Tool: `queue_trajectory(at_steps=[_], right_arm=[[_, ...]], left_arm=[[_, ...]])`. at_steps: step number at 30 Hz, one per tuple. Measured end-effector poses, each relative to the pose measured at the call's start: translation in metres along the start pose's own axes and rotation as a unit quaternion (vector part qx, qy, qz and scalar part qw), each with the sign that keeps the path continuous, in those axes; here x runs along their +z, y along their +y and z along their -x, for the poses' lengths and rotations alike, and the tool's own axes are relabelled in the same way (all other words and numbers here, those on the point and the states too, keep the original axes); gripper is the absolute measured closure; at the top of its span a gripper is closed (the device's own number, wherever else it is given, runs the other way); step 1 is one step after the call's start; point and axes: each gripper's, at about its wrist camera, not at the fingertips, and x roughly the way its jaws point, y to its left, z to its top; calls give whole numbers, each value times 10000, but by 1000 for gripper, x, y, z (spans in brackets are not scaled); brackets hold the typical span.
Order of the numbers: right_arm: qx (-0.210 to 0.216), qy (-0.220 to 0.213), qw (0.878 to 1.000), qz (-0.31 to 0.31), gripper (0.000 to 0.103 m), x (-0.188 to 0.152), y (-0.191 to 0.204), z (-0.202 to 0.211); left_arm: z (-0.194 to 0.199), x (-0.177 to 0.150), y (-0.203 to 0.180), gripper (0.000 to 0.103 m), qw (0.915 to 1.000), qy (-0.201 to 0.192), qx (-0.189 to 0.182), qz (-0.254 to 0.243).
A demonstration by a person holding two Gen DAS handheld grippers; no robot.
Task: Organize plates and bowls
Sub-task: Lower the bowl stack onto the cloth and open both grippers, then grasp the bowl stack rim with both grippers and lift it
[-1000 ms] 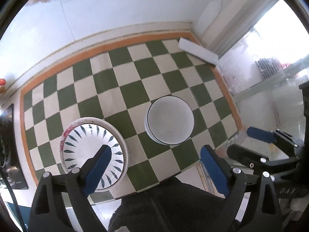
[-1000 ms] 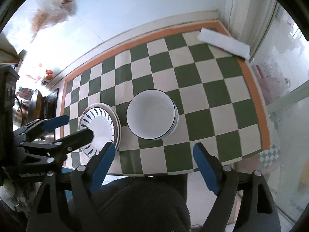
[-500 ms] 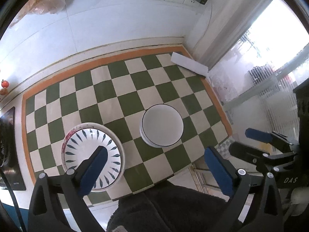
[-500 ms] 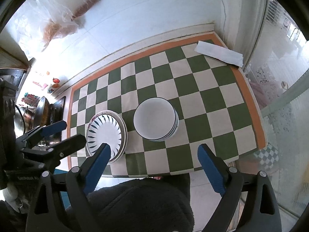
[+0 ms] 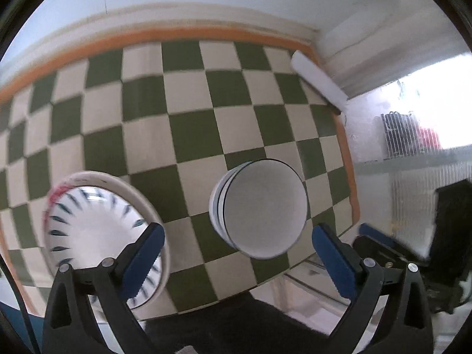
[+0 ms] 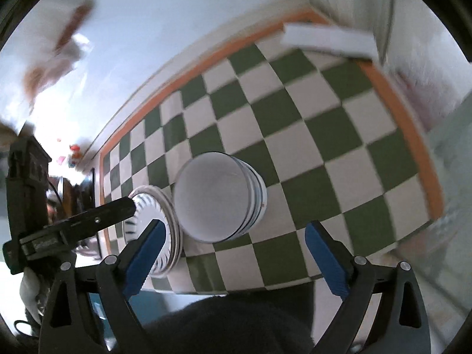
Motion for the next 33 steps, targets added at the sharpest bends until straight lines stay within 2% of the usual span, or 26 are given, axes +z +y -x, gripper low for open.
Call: queue_trajectory(at_steps=[9,17,20,24,27,29,30,31,33], right_arm=[[721,617,9910,-946,6,16,-53,-88],[1046,944,9834,-1147,6,18,-61,-134],[1098,1043,9815,-1174,8,20,-61,-146],[1199,1192,9782,-1208,11,21,-59,-159],[1262,1290,9767,-1163,14,22,-53,-169],[1270,1355,9760,-1139,17,23,-49,-176],[1273,1383,9755,-1141,22,23,-48,-179],[1274,1416,9749,-1150,31,22,-47,-182],[1289,1469,9741,-1140,44,22,-45,-188]], left_arm=[[-70,34,17,0,9953,792,-313,461],[-116,45,29,1,9862,1471,-287,696],[-123,46,35,2,9839,1542,-248,874],[-129,49,36,4,9825,1615,-337,865],[-134,50,31,15,9819,1696,-414,736],[-139,50,31,31,9799,1775,-522,741],[-141,49,32,34,9775,1838,-659,792],[-143,49,33,40,9756,1861,-798,853],[-141,49,33,41,9772,1801,-766,824]])
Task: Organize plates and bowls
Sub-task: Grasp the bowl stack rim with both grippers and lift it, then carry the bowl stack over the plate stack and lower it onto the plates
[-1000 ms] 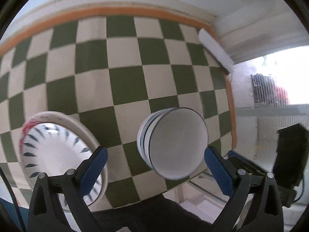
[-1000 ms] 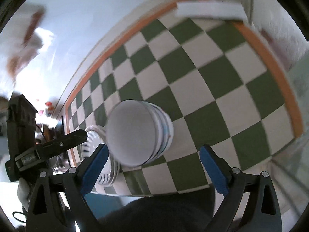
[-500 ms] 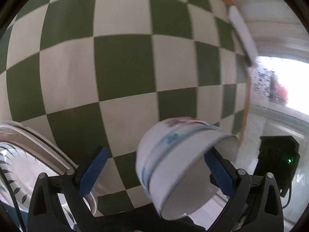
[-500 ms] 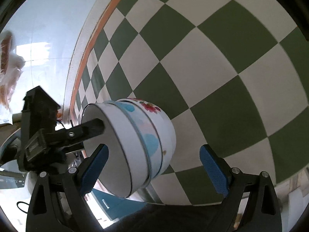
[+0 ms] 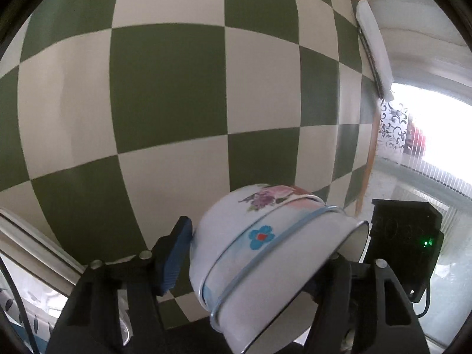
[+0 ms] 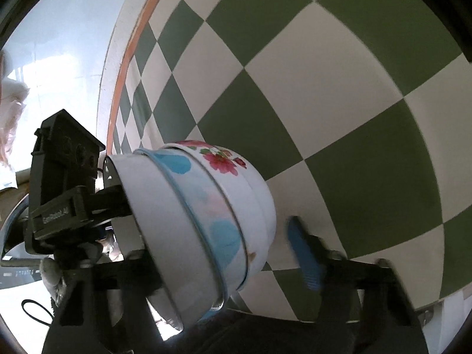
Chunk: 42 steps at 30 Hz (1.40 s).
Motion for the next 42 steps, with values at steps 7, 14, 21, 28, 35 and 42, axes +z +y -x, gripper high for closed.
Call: queue_trajectory(at_steps=[7,14,21,28,35,42], right_arm=[[56,-195,9997,141,48,-4,2,1],[30,-202,9992,344,51,-6,3,8],[-71,-201,9975,678,52,-1,17,11],[-87,-135,9954,945,52,5,34,18],[-175,21,9907,1351,52,5,71,19],[-218,167,9857,1662,52,-11,118,-1]], left_arm=[[6,-7,-6,41,9995,-246,133,-154],[9,-12,-6,41,9985,-420,272,-203],[19,-16,-10,41,9972,-626,345,-235],[42,-20,-6,41,9960,-863,234,-68],[74,-36,12,41,9931,-1164,113,113],[111,-56,44,41,9901,-1383,43,229]])
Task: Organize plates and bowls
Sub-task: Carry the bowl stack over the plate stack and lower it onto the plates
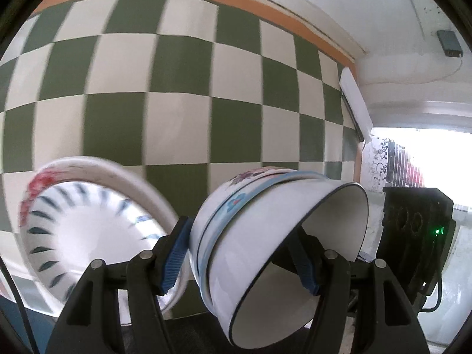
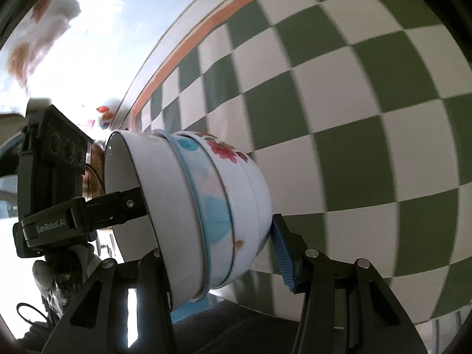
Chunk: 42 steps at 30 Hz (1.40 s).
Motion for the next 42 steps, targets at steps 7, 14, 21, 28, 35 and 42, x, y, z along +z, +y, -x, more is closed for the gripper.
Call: queue_trajectory(at_steps=[7,14,21,28,35,42], right_arm=[[89,114,9997,197,52,-14,47,-39],[146,222,9991,333,52,-21,85,-81],[106,399,9985,372,52,-27,96,-100],[64,532,9981,289,52,-33,96,-118],[16,562,9981,236,52,-38,90,-124],[26,555,9983,178,52,-38,87,-127]], left_arm=[[31,-14,51,41,9997,-138,107,193],[50,-17,98,41,9990,-186,161,373],[51,-21,127,41,9982,-136,101,568],[43,-25,142,41,9980,-4,87,628],[33,-26,141,41,9979,93,111,626],[29,-26,139,42,9980,123,154,593]])
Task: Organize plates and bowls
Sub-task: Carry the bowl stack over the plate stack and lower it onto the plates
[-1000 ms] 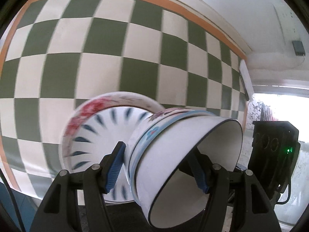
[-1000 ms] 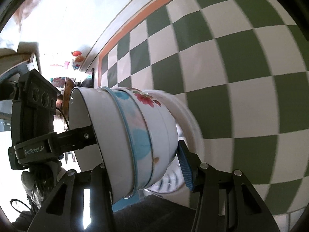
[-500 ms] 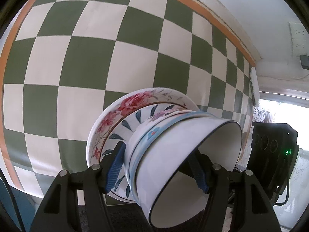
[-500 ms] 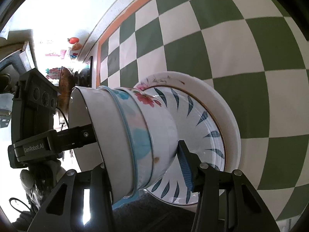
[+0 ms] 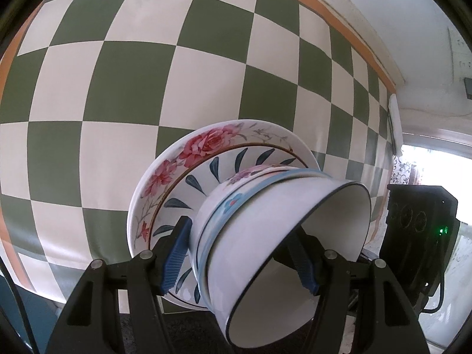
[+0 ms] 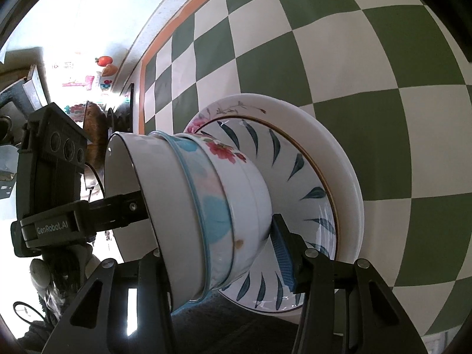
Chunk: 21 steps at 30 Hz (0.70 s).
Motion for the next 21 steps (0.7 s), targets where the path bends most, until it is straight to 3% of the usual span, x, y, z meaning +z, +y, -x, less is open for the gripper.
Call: queue_trajectory(at_steps=[8,13,17,18,21], right_arm=[[-20,30,10000,-20,52,2,-3,2],[-273,-46,9995,146,52,-1,5,8],[-492,-86,9984,273,52,-6,15,13],[-568,-105,9978,329,51,-8,19,16],[-725,-144,9963,448,43,-13,29,21]], left_arm=[[2,-3,-1,42,10000,-37,35,-52],[8,-8,-3,42,9988,-119,440,-151],[17,-13,-5,40,9978,-234,543,-285],[19,-14,-6,39,9975,-285,557,-320],[32,-20,-11,13,9943,-579,731,-517]])
